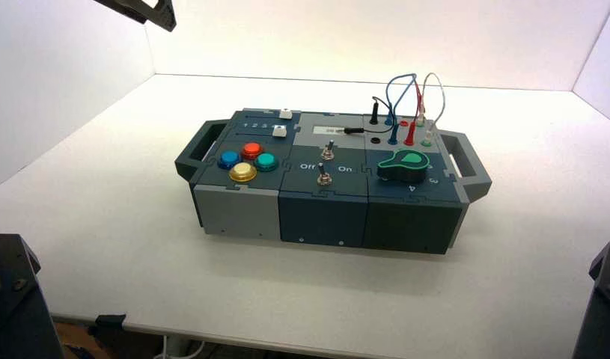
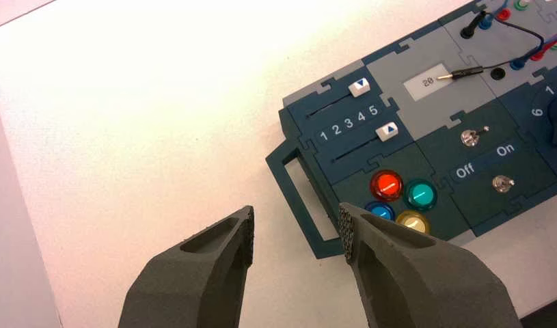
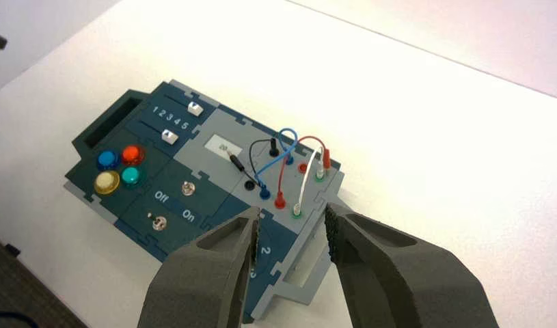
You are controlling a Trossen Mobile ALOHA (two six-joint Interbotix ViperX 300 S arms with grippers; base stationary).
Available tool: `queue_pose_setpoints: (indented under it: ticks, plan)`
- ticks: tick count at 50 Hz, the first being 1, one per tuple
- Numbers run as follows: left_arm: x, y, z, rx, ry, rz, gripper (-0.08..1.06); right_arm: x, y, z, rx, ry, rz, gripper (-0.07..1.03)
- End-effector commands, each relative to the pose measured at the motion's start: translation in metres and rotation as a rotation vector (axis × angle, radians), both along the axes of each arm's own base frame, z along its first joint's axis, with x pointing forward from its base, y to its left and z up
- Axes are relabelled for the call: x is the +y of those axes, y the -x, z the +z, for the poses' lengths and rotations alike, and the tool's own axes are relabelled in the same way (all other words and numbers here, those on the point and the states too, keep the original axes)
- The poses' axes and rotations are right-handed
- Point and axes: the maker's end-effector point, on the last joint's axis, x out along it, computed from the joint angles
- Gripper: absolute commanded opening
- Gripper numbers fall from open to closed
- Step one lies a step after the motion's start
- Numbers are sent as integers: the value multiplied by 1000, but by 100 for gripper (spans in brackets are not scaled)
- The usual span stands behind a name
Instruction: Push the red button with the right gripper.
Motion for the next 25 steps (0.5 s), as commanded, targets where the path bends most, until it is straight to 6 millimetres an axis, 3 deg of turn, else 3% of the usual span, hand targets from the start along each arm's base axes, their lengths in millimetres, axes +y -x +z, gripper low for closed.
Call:
queue_pose_setpoints:
  ticks: [1,9,17,25]
  plan:
    - [8,-10,11,-38,19,47,60,10,-3,8,7,-9,33,50]
    - [27,-19,14,-51,33,134,60,34,-7,3,67,6,114,50]
    - [28,-19,15,-56,37,141,60,68,-17,-9,137,48,206,48]
    - [31,-19,19,-78,44,151,60,115,-33,-11,163,76,301,42]
